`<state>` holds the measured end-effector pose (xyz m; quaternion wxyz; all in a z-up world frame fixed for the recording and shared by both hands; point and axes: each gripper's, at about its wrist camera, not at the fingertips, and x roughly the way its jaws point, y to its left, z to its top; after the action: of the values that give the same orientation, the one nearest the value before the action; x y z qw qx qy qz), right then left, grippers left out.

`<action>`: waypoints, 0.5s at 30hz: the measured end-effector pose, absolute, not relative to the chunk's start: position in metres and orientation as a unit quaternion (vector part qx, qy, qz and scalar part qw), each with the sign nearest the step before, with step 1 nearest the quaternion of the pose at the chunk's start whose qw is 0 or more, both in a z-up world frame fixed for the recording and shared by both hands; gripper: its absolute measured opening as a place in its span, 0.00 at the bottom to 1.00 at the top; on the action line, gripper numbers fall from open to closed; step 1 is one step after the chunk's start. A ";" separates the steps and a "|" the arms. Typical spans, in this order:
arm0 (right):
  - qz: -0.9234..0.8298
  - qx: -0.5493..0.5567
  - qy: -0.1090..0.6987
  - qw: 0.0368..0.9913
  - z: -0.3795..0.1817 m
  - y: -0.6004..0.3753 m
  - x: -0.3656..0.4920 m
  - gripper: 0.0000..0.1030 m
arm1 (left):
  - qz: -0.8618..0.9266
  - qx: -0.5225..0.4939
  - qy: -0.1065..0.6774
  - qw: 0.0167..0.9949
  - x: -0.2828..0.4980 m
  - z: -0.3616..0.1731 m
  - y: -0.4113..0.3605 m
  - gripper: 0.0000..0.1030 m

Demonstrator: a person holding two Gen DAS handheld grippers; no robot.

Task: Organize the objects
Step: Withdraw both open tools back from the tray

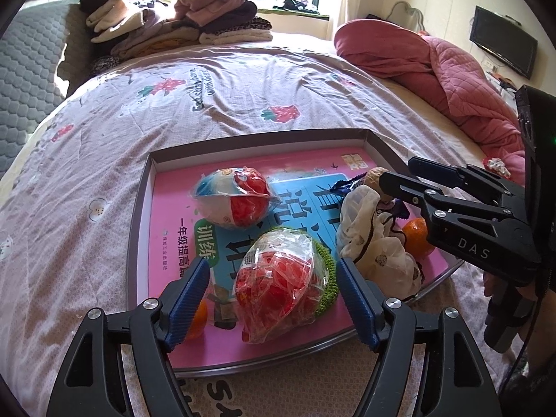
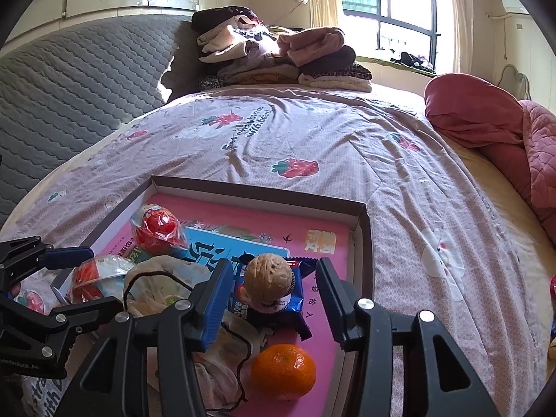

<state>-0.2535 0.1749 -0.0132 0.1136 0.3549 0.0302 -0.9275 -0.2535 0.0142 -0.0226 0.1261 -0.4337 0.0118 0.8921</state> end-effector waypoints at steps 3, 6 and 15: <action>-0.928 0.354 0.030 0.115 -0.011 0.174 -0.252 0.50 | 0.893 -0.434 0.009 0.122 -0.254 -0.022 0.012 0.74; -0.927 0.355 0.029 0.116 -0.010 0.173 -0.251 0.51 | 0.894 -0.433 0.009 0.118 -0.254 -0.022 0.012 0.74; -0.928 0.354 0.031 0.112 -0.007 0.171 -0.249 0.53 | 0.898 -0.427 0.006 0.109 -0.252 -0.018 0.009 0.75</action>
<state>-0.2490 0.1713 -0.0065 0.1120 0.3541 0.0314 -0.9279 -0.2522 0.0089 -0.0182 0.1094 -0.4269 0.0056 0.8977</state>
